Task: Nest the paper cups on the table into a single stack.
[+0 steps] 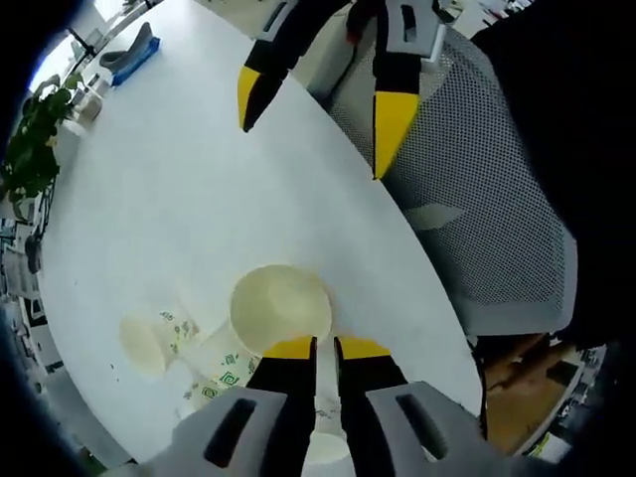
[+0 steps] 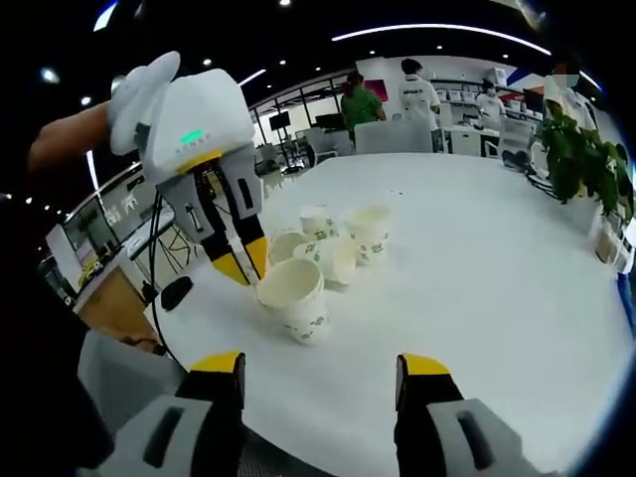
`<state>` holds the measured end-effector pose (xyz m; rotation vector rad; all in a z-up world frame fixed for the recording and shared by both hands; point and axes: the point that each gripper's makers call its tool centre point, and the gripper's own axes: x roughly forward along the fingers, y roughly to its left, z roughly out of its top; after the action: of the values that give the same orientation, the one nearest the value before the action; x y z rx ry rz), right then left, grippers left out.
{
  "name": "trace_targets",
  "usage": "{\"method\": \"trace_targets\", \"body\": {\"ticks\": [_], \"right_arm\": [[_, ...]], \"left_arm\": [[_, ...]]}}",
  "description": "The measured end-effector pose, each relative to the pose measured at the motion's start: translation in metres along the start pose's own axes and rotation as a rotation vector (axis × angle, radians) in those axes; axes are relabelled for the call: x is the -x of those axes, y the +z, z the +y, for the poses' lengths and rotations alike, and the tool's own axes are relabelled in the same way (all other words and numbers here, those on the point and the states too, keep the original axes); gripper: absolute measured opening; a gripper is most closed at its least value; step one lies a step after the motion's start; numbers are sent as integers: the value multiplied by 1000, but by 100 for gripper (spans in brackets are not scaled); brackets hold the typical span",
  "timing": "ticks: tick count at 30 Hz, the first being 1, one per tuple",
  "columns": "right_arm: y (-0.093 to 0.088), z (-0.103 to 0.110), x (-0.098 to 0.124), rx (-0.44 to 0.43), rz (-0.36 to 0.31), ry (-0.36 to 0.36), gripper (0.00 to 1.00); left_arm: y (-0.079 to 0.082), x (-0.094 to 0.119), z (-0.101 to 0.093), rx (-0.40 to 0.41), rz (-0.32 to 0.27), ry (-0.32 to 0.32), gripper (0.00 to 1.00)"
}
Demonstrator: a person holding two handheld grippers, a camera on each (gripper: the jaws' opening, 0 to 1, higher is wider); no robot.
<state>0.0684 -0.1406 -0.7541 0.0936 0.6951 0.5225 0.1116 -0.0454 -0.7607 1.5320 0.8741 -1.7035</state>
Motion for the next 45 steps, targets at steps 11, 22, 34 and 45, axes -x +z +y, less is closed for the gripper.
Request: {"method": "trace_targets", "body": {"ticks": [11,22,34,45], "right_arm": [[2,5,-5,6,5,8,61],[5,10,-8,23,8,23,61],[2,14,-6,32,21,27,61],[6,12,-8,37,18,29,62]], "left_arm": [[-1,15,2,96,-96,27,14],[-38,40,8,256,-174,113,27],[-76,41,-4,486,-288,186,40],[-121,27,-15,635,-276,258,41]]}}
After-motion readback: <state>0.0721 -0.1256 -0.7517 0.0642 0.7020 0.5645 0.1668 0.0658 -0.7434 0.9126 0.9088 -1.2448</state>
